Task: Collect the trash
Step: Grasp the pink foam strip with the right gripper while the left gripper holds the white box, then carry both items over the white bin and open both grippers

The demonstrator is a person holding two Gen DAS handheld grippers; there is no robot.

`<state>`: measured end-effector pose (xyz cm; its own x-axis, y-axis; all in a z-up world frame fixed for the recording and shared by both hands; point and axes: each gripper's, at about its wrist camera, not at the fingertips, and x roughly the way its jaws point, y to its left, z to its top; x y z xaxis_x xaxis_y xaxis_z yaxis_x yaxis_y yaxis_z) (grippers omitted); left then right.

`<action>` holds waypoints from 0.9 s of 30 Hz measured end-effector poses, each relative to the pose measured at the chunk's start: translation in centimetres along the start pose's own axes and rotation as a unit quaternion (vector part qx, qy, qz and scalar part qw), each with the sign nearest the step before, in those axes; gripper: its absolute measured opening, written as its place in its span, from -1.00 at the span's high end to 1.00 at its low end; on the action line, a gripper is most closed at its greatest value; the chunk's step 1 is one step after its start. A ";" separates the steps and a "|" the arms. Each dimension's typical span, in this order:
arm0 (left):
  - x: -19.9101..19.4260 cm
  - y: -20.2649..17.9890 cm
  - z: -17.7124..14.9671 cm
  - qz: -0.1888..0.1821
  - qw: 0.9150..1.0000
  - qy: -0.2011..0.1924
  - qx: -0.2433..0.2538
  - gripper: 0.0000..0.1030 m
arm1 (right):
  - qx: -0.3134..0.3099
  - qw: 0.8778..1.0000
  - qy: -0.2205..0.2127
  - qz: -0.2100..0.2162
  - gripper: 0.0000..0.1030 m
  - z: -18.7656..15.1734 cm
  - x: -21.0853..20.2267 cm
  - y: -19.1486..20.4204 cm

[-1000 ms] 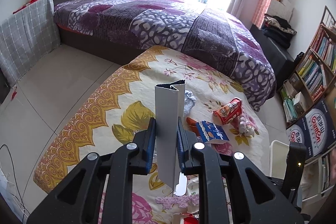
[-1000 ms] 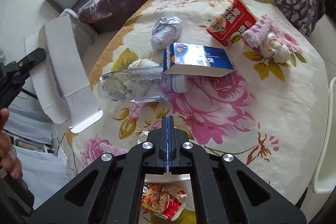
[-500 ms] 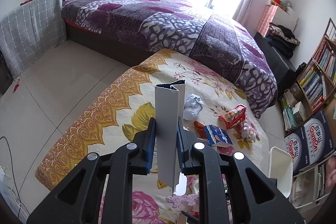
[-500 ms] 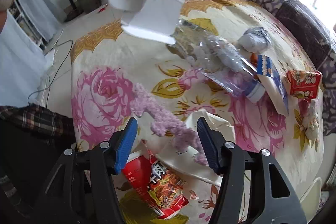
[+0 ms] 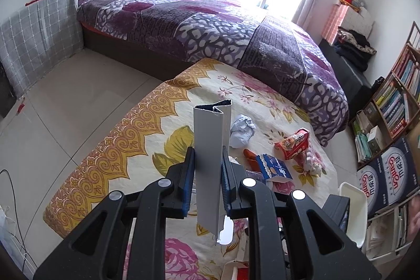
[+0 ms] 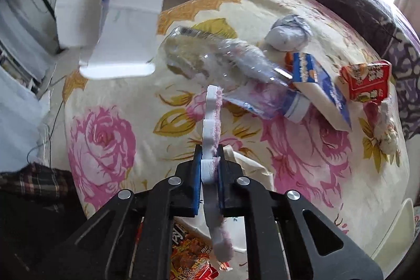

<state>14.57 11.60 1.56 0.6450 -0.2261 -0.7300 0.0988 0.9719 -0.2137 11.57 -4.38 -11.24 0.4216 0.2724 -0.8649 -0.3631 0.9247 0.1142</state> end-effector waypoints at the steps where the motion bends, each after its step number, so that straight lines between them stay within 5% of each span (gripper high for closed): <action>1: 0.1 -0.1 0.0 0.000 1.000 0.000 0.000 0.64 | 0.016 1.000 -0.011 -0.003 0.82 0.1 -0.6 -0.6; 13: 0.9 -4.7 -0.3 -0.004 0.999 -0.023 0.023 0.64 | 0.128 0.983 -0.114 -0.058 0.82 0.6 -7.1 -6.4; 27: 2.2 -11.9 -2.0 -0.032 0.997 -0.026 0.066 0.64 | 0.252 0.948 -0.135 -0.139 0.81 -2.8 -12.0 -14.8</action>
<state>13.32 -0.61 1.22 0.6717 -0.2883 -0.6824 0.2380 0.9563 -0.1698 9.55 -22.09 -3.88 0.6654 -0.0049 -0.7464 0.2082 0.9615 0.1793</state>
